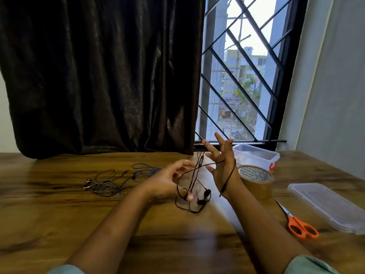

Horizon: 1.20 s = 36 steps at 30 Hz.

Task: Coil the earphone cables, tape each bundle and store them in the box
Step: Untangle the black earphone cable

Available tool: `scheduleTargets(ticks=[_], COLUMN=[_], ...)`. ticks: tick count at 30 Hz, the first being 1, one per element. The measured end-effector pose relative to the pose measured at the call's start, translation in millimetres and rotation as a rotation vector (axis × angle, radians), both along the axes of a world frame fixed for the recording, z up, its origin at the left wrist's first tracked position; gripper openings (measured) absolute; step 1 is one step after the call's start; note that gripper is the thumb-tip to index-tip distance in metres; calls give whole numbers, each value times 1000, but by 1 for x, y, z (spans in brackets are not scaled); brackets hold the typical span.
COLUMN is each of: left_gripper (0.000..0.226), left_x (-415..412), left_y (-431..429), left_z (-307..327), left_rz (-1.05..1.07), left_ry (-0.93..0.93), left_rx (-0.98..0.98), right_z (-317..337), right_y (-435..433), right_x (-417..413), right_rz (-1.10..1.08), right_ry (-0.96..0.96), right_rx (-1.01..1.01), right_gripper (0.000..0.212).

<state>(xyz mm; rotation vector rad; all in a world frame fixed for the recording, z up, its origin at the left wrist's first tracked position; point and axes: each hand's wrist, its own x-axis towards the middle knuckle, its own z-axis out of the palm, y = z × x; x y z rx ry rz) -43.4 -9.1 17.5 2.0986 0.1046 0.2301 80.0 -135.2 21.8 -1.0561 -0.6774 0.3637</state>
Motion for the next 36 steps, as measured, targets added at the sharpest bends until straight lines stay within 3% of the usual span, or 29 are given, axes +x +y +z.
scheduleTargets(ticks=[3,6,10,16,21,24,26,28,33,36], left_gripper=[64,59,28,31,32,44,35,20,31,31], left_x=[0,5,12,11,10,9,11,14,9,4], left_y=[-2,-6,-4,-19,-14,-20,-24,-23,3,11], left_z=[-2,-5,-1,-7,-7,-11,-13,-11,9,8], left_rz=[-52,88,336,150,138,86,62,109,532,596], left_ry=[12,-139,-404,-214,-238,-113,-56,-128,-432,-471], left_rx=[-136,-167,-120,-273,-156,-57,-17,15,-378,-613], right_z=[5,3,2,1,3,3,4,6,13,11], right_y=[-3,0,1,3,-5,-5,-4,-5,-15,-17], right_x=[-3,-6,-7,-9,-8,-10,-10,-10,-7,-6], right_rz=[98,166,334,498,645,735,729,671,403,295], right_ry=[94,65,71,29,130,155,130,120,155,160], right_rx=[100,88,137,67,107,95,70,65,25,-66], right_gripper=[77,82,109,101,95,101,102,103,105,101])
